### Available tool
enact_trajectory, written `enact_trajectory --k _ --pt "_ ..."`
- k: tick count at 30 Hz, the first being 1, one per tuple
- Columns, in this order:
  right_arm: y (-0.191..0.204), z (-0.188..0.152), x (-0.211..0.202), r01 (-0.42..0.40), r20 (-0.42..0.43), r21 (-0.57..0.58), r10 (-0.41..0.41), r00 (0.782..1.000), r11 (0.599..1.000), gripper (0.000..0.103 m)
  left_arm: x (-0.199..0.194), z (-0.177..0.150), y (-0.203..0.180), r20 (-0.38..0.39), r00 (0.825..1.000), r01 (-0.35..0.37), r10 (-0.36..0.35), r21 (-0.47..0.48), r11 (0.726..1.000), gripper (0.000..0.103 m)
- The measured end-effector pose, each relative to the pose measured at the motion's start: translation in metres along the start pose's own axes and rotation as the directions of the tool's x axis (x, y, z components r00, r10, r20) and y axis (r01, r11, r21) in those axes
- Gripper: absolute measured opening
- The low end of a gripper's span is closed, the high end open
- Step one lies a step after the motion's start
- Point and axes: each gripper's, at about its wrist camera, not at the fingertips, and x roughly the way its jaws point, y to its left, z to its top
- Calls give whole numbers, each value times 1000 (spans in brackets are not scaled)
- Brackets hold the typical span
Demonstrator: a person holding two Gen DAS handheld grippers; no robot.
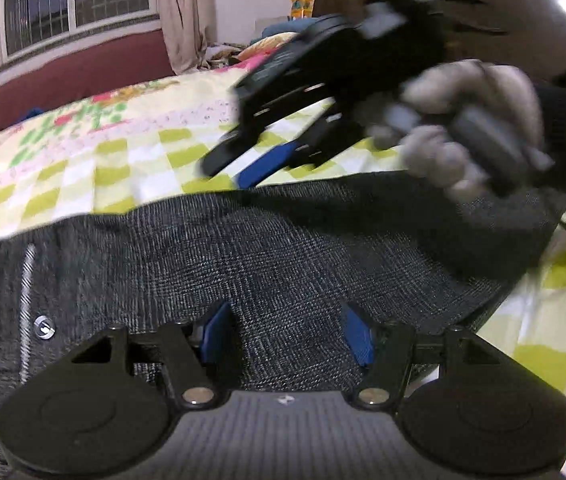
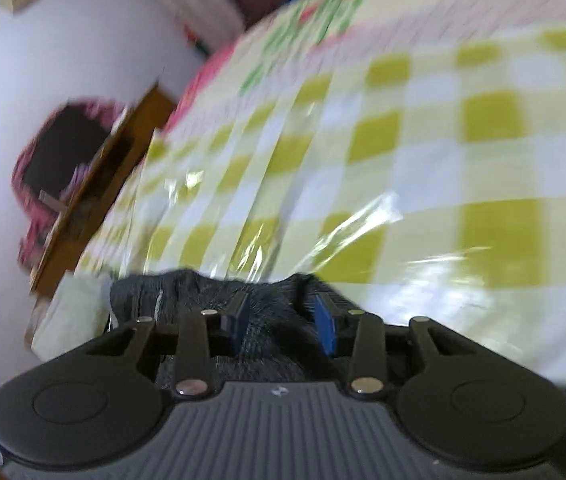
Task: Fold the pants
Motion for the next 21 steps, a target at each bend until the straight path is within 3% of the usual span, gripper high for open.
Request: enact_trajectory --k 4,7,10,15,18,21 --pt "-5 9 23 -45 -105 -1 45 994 999 38 3 -2 7 17 999 35 -35 -1 999 78" --pt "-6 17 27 -50 -139 -14 48 989 999 29 3 -6 8 22 999 45 -45 11 999 79" --pt "-9 21 23 -38 -97 46 43 994 998 8 2 -9 6 29 999 44 -45 26 999 80" --pt "-24 28 24 -33 17 134 31 999 990 8 2 -14 5 25 999 31 -31 23 999 82" --pt "-48 24 32 -65 35 280 58 998 958 8 4 -17 6 12 1000 29 -29 2 1000 83" --pt "-38 17 15 -40 74 228 24 997 973 15 4 -19 6 11 1000 29 -29 -3 1000 84"
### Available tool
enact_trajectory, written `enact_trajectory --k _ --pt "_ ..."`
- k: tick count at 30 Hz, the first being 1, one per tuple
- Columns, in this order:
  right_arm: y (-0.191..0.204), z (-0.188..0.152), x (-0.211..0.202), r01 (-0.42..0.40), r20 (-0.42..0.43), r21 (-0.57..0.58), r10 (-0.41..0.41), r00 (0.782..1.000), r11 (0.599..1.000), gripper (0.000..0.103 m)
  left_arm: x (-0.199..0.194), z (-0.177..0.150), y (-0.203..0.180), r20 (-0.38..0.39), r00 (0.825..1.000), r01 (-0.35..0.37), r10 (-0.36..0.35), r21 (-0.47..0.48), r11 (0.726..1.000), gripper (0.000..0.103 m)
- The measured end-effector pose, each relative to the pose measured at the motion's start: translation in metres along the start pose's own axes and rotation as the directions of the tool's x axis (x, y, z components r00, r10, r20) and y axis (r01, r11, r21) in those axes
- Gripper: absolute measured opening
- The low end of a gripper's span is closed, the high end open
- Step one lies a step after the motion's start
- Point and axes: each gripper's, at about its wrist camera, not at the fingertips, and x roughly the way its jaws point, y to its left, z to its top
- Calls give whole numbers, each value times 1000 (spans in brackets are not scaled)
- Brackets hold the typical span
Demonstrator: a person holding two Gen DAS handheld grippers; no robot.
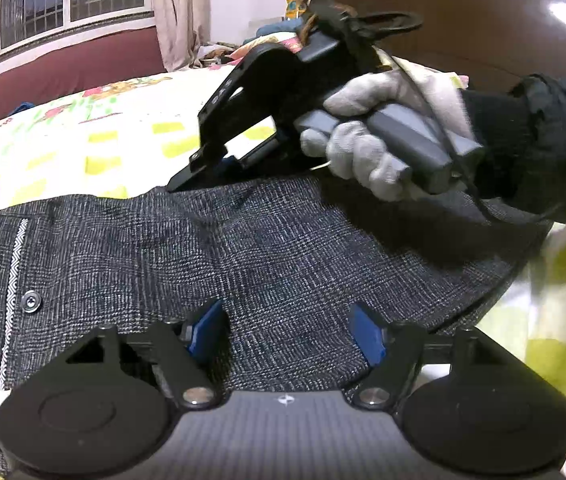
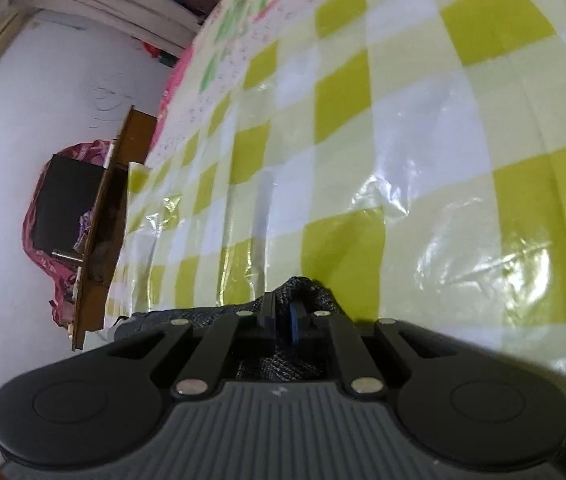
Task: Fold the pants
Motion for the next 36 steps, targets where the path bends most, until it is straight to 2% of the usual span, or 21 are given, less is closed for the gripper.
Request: enact_trajectory --k 3,5,6,8,10,11,13,15,16,19,21,24,27,28,30,32,36 --pt "18 -18 -45 96 131 -78 -85 988 992 15 -1 -3 -3 6 1000 -12 12 17 1000 84" --pt "13 -38 -91 119 215 -50 -105 971 992 15 -2 -4 -5 7 1000 -16 16 19 1000 84" --pt "6 -49 -118 137 258 -15 -128 958 990 15 -1 -2 -7 8 1000 -19 19 21 1000 84" --pt "-15 -77 -174 199 352 84 -216 911 976 16 0 -1 -11 9 1000 -30 30 29 999 85" --pt "-39 -113 -235 279 440 203 -342 830 939 16 -1 -2 -15 13 999 -43 42 38 998 85" --pt "-52 -134 -266 296 485 280 -401 777 913 17 -2 -2 -17 14 999 -51 51 42 998 85" --pt "-73 -174 -317 285 553 410 -485 677 866 20 -4 1 -20 18 997 -82 81 60 995 84" --pt "-91 -212 -358 262 597 510 -556 578 819 33 -6 7 -35 36 993 -113 110 98 989 84" --pt "-98 -227 -371 248 608 545 -581 541 801 34 -8 10 -41 44 993 -115 111 116 987 84" --pt "-119 -250 -389 212 619 611 -627 473 763 35 -9 18 -69 44 996 -88 82 178 980 84" --pt "-135 -254 -391 177 621 640 -638 455 748 38 -5 25 -86 27 998 -56 51 213 976 84" --pt "-157 -250 -385 113 625 659 -625 469 744 37 1 37 -113 18 1000 -25 21 274 961 84" --pt "-167 -246 -392 84 642 654 -610 464 752 37 6 47 -132 12 1000 -3 0 316 949 84" --pt "-169 -243 -394 70 639 660 -608 470 748 37 7 50 -136 9 1000 2 -5 326 946 84" --pt "-169 -245 -400 36 658 643 -576 484 765 39 9 54 -142 3 1000 4 -6 347 938 84" --pt "-171 -240 -401 39 663 634 -569 487 772 40 10 56 -145 1 1000 10 -11 344 939 84" --pt "-179 -227 -400 29 684 630 -572 453 776 40 22 59 -146 -30 1000 17 -8 313 950 84"
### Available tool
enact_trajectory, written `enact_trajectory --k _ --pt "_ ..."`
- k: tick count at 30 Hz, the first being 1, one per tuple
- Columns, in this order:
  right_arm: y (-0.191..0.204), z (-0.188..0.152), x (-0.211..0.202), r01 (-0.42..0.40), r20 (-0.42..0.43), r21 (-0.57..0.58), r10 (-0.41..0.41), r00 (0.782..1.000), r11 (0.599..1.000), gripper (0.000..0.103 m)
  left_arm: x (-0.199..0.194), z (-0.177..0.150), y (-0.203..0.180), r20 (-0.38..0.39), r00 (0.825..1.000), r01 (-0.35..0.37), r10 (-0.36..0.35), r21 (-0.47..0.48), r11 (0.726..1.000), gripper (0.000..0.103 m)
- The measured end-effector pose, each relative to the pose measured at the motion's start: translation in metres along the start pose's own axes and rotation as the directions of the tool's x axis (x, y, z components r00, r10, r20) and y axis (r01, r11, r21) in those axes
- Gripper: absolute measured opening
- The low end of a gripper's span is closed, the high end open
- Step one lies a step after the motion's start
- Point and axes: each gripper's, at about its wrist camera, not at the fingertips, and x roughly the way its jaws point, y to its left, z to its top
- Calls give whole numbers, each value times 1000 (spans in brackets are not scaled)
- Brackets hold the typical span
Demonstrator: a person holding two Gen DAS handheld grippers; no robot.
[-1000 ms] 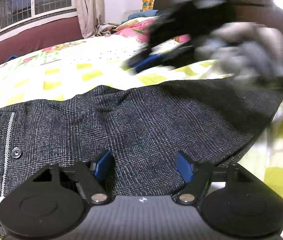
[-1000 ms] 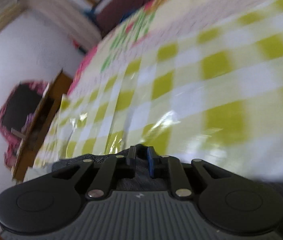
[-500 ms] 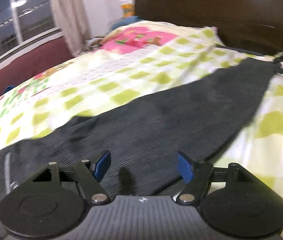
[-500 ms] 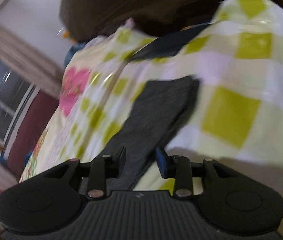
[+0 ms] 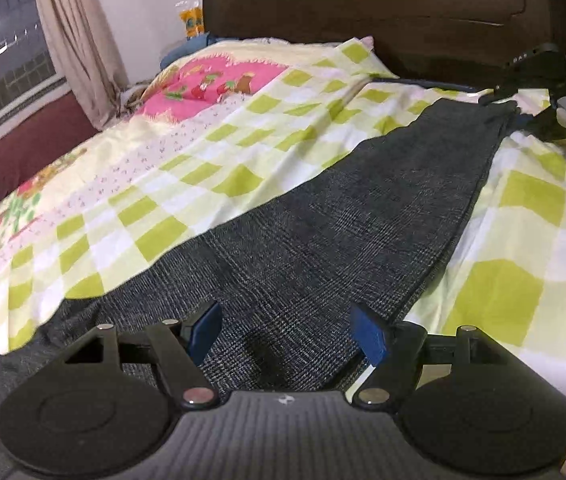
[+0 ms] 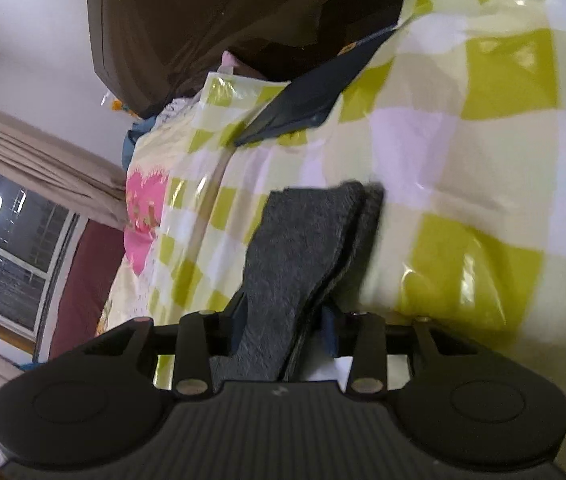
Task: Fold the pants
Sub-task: 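Grasp the trouser hem with the right tool and lift it toward the waistband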
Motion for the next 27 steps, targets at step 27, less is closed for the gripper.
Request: enact_trajectory --k 27 --pt "362 -383 39 -651 -651 -595 193 734 472 8 -110 -123 162 -38 956 -287 290 -308 907 84"
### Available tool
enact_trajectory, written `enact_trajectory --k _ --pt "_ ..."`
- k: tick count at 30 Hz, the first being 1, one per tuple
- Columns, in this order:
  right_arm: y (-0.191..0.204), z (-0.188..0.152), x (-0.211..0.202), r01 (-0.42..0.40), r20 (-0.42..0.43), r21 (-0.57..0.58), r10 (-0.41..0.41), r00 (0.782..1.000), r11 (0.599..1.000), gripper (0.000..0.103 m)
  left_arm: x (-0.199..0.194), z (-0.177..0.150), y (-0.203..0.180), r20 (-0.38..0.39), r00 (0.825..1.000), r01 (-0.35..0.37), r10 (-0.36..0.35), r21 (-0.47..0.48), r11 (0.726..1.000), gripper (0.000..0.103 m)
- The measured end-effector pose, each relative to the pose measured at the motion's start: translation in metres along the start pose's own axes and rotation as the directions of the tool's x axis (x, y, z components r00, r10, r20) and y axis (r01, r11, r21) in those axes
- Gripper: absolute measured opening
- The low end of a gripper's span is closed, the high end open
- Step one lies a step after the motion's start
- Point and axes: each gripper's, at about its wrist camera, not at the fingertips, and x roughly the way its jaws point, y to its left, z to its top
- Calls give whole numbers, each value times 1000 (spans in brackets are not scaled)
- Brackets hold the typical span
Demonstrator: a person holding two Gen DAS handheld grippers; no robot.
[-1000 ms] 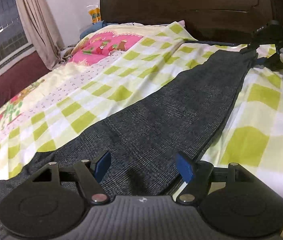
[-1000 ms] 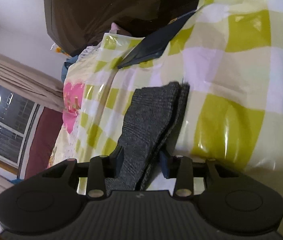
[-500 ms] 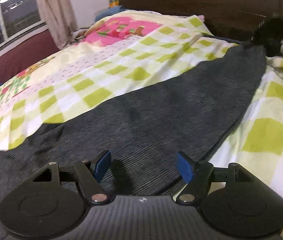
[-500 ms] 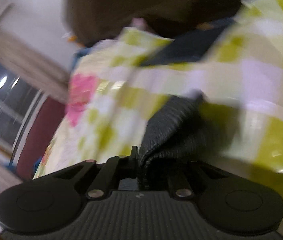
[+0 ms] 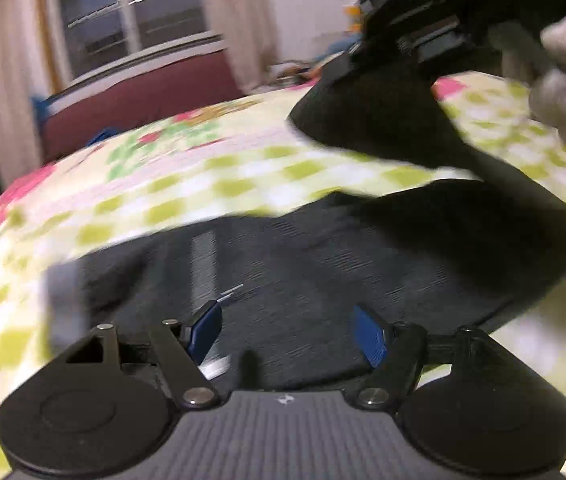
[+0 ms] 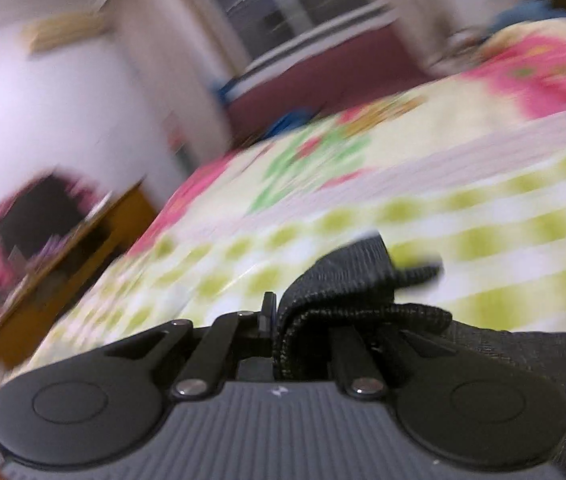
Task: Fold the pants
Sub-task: 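Grasp the trouser hem with the right tool and lift it toward the waistband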
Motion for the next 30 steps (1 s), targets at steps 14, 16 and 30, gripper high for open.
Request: enact_trajectory --k 14,16,30 --pt "110 -46 80 67 -26 -287 -77 997 956 8 -17 -56 90 -5 996 -89 91 -243 966 84" --pt "129 -54 90 81 -29 -427 -103 994 900 8 -16 -61 91 -12 996 -87 87 -255 963 84" --pt "174 -135 128 164 78 -896 -217 973 413 15 -32 -84 97 -34 993 -119 114 -267 956 84"
